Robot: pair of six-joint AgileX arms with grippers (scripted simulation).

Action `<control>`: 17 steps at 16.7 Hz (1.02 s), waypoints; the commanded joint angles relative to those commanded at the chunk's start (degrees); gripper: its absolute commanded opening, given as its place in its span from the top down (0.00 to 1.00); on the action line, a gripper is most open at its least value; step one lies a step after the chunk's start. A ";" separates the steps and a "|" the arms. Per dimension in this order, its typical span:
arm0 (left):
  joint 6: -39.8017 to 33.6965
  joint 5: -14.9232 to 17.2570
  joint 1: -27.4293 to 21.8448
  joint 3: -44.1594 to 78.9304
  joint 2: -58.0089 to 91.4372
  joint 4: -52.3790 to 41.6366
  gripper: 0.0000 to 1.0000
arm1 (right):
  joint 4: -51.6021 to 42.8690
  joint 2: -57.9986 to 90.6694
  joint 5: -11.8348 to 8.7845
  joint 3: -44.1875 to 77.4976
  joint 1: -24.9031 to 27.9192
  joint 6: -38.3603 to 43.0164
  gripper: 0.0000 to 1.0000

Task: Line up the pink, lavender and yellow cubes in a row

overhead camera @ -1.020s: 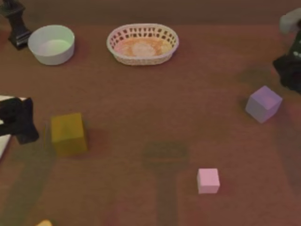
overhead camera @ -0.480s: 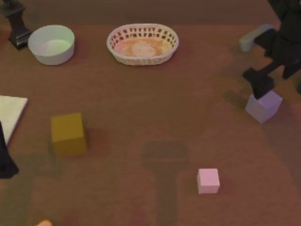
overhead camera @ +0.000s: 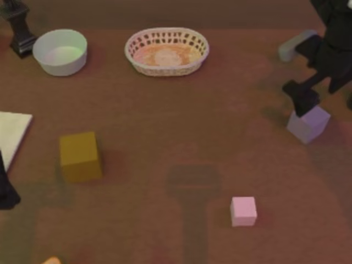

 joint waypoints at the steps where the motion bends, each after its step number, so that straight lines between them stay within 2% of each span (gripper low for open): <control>1: 0.00 0.00 0.00 0.00 0.00 0.00 0.00 | 0.77 0.23 -0.01 -0.64 0.09 -0.05 0.00; 8: 0.00 0.00 0.00 0.00 0.00 0.00 0.00 | 15.33 5.04 0.04 -9.97 0.33 0.12 0.00; 13: 0.00 0.00 0.00 0.00 0.00 0.00 0.00 | 16.42 5.57 0.05 -10.81 0.36 0.13 0.00; 17: 0.00 0.00 0.00 0.00 0.00 0.00 0.00 | 16.42 5.57 0.05 -10.81 0.36 0.13 0.30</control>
